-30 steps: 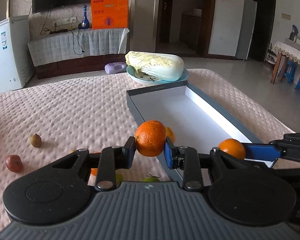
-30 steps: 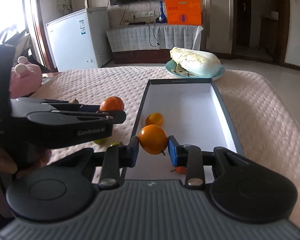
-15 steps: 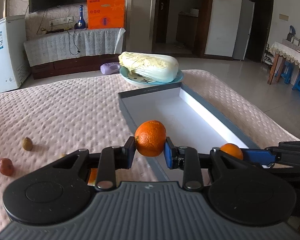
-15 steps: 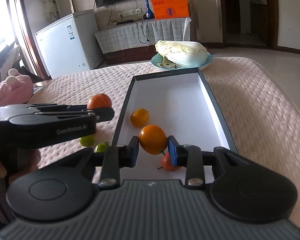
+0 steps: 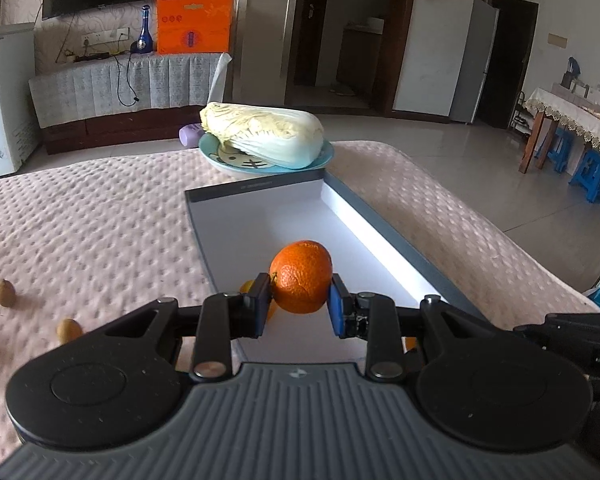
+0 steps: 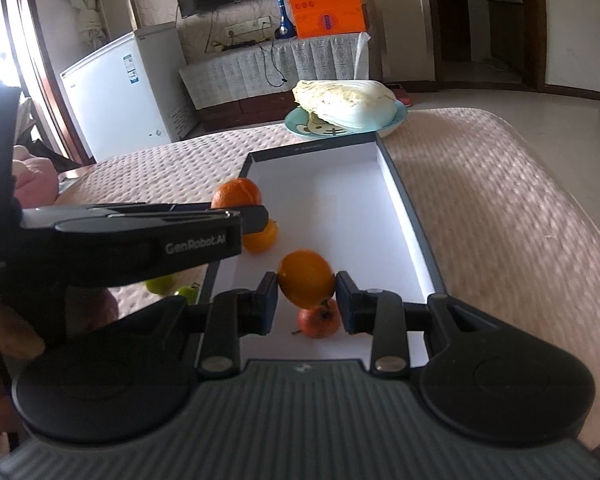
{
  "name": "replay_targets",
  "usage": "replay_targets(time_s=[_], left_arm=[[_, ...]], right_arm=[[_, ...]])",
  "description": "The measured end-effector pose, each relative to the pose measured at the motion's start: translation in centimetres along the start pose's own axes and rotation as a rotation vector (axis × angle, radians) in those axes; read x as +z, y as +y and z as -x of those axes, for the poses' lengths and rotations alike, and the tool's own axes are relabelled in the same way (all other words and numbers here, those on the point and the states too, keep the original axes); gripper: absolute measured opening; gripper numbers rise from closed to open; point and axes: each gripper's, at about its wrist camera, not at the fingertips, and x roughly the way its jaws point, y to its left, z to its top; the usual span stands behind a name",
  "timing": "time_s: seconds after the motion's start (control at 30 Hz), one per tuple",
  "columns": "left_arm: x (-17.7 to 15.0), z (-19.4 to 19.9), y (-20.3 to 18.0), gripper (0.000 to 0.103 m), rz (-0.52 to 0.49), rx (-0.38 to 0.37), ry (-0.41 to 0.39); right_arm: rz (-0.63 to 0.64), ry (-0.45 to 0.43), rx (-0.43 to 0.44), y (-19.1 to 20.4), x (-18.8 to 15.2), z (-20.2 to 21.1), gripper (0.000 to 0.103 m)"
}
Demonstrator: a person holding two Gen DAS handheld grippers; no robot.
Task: Organize fruits
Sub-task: 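Carry the orange with the left gripper while the right gripper carries the persimmon over the box, then lower the orange into the box and open the left gripper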
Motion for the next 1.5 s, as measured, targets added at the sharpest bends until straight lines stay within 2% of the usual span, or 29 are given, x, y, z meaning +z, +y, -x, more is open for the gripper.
replay_targets(time_s=[1.17,1.27,1.4,1.5], left_arm=[[0.8,-5.2,-1.4,0.036,-0.005,-0.012,0.06],[0.9,-5.1,-1.3,0.04,0.009,-0.019,0.055],[1.0,-4.1,-1.3,0.054,0.005,-0.017,0.019],[0.9,-3.5,-1.0,0.06,0.017,-0.018,0.001]], right_arm=[[-0.049,-0.008,-0.022,-1.3,0.1,0.3,0.034],[-0.045,-0.005,-0.024,-1.2,0.0,0.0,0.034],[-0.055,0.002,-0.031,-1.2,0.0,-0.4,0.034],[-0.077,0.002,-0.032,-1.4,0.1,-0.7,0.034]])
